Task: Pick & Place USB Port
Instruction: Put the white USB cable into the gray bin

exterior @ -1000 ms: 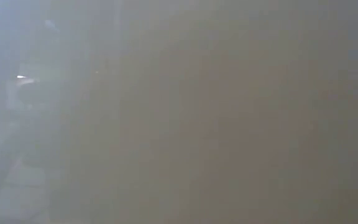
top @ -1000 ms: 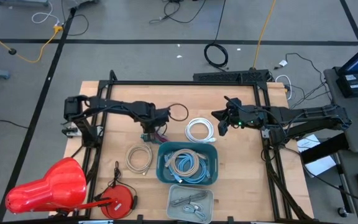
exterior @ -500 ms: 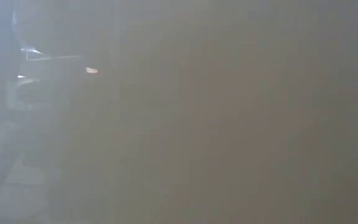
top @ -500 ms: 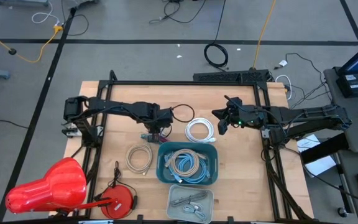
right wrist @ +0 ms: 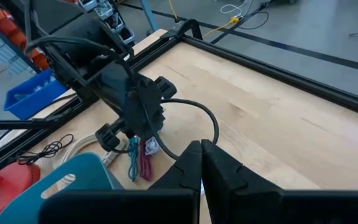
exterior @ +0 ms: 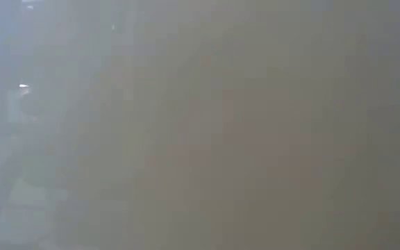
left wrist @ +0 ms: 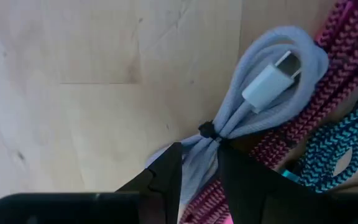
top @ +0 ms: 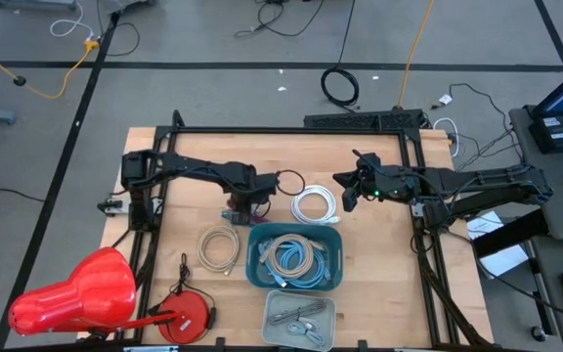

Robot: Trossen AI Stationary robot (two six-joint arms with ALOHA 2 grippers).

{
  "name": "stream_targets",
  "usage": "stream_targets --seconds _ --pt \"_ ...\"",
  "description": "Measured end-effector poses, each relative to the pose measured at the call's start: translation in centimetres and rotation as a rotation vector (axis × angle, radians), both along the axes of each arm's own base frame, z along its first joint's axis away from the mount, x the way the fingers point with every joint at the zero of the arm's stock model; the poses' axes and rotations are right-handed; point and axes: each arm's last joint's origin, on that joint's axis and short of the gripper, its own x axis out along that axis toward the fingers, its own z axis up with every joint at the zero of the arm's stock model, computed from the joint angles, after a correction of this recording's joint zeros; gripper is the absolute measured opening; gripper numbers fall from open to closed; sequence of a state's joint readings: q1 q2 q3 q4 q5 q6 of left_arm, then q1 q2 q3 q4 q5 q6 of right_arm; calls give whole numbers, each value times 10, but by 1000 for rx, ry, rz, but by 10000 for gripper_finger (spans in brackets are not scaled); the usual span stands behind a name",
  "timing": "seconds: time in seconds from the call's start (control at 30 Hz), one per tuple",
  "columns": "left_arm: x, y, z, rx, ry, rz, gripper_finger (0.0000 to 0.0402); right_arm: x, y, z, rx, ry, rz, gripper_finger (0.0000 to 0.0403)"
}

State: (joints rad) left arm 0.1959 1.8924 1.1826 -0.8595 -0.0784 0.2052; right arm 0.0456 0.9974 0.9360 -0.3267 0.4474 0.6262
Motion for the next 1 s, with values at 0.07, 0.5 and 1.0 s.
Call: stream_targets --seconds 0.07,0.5,1.0 --pt "0 0 -4 -1 13 17 101 0 0 0 6 -3 -1 0" --pt "-15 35 39 39 -172 479 4 0 1 1 17 -14 0 0" --pt "-15 13 180 -386 -1120 634 1 17 -5 -4 83 -64 -5 95"
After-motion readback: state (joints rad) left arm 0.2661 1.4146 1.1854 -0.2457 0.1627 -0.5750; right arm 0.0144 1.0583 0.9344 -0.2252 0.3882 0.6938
